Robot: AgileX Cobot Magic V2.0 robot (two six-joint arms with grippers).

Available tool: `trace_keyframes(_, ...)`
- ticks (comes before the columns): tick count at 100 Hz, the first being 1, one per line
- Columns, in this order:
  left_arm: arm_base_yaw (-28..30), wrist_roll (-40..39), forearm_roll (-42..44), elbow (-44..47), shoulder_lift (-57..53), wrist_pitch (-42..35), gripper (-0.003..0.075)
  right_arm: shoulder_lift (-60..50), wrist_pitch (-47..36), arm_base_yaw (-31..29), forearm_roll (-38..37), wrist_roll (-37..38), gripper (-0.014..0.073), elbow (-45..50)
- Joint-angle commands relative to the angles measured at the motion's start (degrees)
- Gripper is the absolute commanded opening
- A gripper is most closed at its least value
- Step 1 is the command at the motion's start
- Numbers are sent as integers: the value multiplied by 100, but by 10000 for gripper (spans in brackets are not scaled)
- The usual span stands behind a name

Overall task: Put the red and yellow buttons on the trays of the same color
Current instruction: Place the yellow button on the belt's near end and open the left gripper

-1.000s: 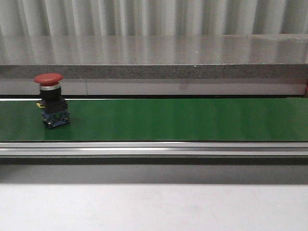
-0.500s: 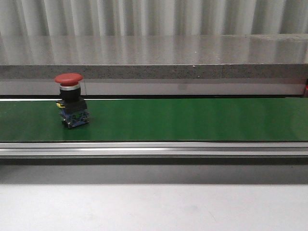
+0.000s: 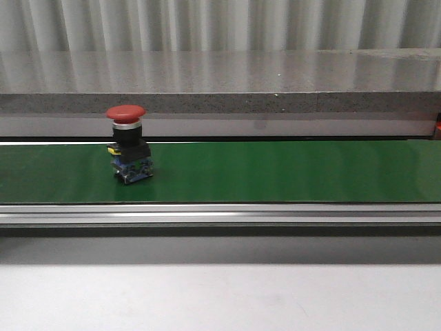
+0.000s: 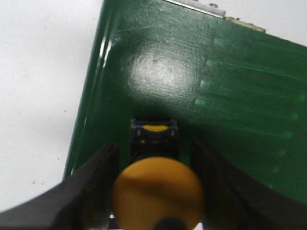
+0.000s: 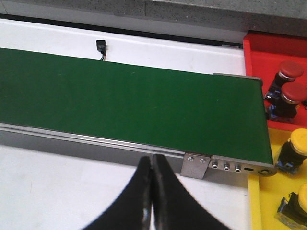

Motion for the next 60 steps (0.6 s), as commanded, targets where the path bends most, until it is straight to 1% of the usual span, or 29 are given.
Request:
trace_keyframes(1,-28,50,-205,-158,-215,-87,507,45,-419,-4,8,-59,-58,-151)
trace_keyframes(5,-28,61,-309,-158,-215,-126,567,45,-419,-4,8,-59,-58,-151)
trace_keyframes(9,-28,75,-404,-158,-238,-186,601,45,-419,-4,8,-59,-58,-151)
trace_keyframes(21,-28,373,-764,-158,-399,-380,607,45,-419,-4,8,-59,-58,-151)
trace_keyframes(32,-28,900,-1235,-147,-633,-444,600,45,-419,-4,8,-59,-58,-151)
trace_keyframes(39,-65,1023,-1350,-137,-835,-536,580,45,-419,-4,8,-59,-58,-151)
trace_keyframes(46,-156,1128,-1350,-71,-1094,-655,542,45,-419,-4,8,-59,-58,-151)
trace_keyframes(53,-302,1333,-1324,68,-1399,-785,481,45,-419,-4,8,-59,-58,-151)
trace_keyframes(60,-465,1406,-1270,270,-1732,-970,388,45,-419,-4,8,-59,-58,-151)
